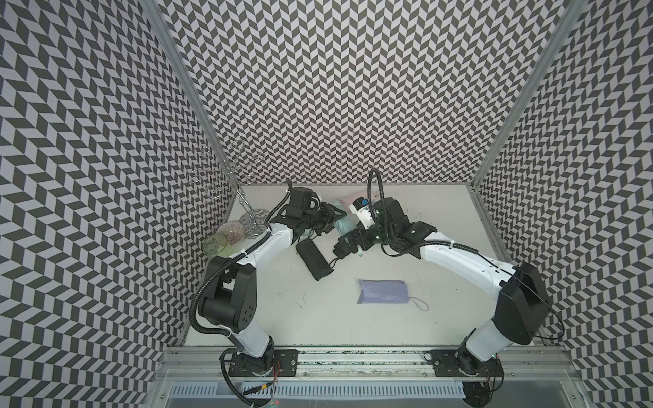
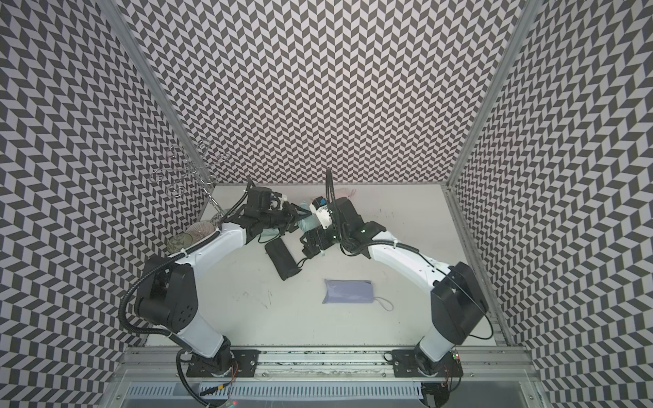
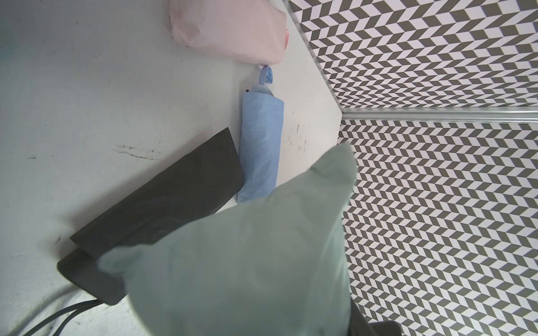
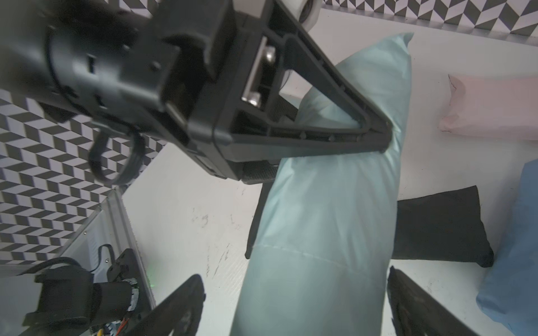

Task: Take umbrellas out of sleeves
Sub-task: Pick up the umbrella from the center of the board.

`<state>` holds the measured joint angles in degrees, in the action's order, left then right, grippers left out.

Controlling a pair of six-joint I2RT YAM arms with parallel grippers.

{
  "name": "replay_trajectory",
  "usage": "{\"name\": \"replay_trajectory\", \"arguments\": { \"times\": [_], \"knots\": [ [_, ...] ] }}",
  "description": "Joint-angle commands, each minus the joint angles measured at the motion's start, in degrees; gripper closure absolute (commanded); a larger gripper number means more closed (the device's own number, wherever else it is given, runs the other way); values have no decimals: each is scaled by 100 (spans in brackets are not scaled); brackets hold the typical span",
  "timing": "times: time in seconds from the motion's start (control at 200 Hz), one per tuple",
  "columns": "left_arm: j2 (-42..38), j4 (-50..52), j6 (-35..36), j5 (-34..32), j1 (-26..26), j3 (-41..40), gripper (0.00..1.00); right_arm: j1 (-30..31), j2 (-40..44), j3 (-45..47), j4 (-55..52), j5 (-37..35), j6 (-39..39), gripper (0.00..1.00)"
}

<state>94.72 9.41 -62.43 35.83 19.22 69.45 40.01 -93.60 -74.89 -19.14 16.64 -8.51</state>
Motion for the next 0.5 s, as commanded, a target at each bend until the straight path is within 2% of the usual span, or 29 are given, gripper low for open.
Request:
{"name": "replay_trajectory", "arguments": {
  "times": [0.0, 0.125, 0.265, 0.361, 0.421, 0.496],
  "knots": [
    [-85, -116, -3, 21, 64, 236, 80, 43, -168, -225, 1, -365, 89, 10],
    [-75, -176, -47, 12, 99, 235, 80, 42, -263, -394, -136, -450, 29, 25],
    [-44, -219, -82, 28, 119, 236, 79, 42, -318, -428, -134, -408, 3, 56],
    [-28, -237, -90, 28, 124, 236, 78, 42, -334, -465, -206, -366, 16, 69],
    [-15, -254, -105, 45, 119, 236, 73, 43, -352, -506, -275, -346, 23, 76],
    [-5, -265, -100, 63, 125, 258, 63, 25, -376, -539, -311, -267, 14, 79]
  ]
}}
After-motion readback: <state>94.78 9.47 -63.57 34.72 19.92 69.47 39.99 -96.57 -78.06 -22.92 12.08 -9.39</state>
